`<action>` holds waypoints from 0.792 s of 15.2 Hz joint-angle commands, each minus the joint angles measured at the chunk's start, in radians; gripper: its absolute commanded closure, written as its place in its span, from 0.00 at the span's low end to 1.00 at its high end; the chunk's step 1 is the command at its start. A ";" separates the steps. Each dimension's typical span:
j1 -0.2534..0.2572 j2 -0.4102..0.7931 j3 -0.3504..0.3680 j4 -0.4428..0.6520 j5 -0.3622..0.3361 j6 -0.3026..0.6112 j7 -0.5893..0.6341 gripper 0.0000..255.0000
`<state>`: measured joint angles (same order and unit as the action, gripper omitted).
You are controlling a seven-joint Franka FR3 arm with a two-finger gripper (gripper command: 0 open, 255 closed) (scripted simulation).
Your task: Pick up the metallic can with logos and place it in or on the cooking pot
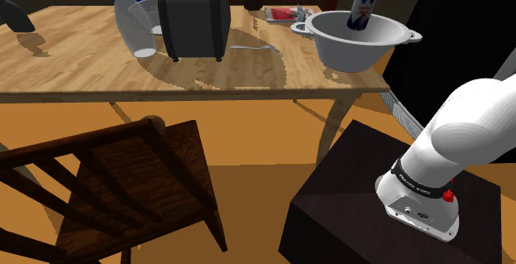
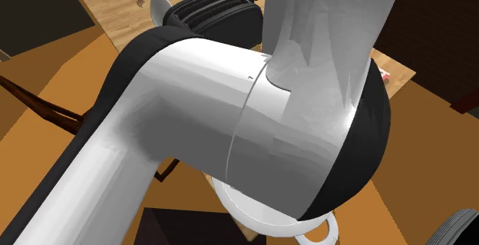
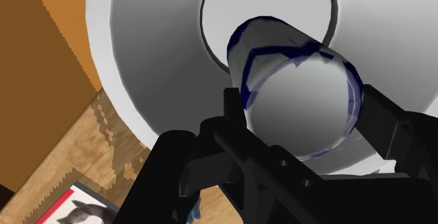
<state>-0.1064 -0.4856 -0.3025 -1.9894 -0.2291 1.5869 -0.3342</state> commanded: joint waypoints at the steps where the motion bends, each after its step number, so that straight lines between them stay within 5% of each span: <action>1: 0.000 -0.001 0.000 -0.003 0.000 0.002 0.000 1.00; 6: 0.000 -0.001 0.000 -0.003 0.000 0.002 0.000 1.00; 7: 0.000 -0.001 0.000 -0.003 0.000 0.002 0.000 0.00; 12: 0.000 -0.001 0.000 -0.003 0.000 0.002 0.000 0.00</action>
<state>-0.1066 -0.4868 -0.3027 -1.9921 -0.2294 1.5894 -0.3340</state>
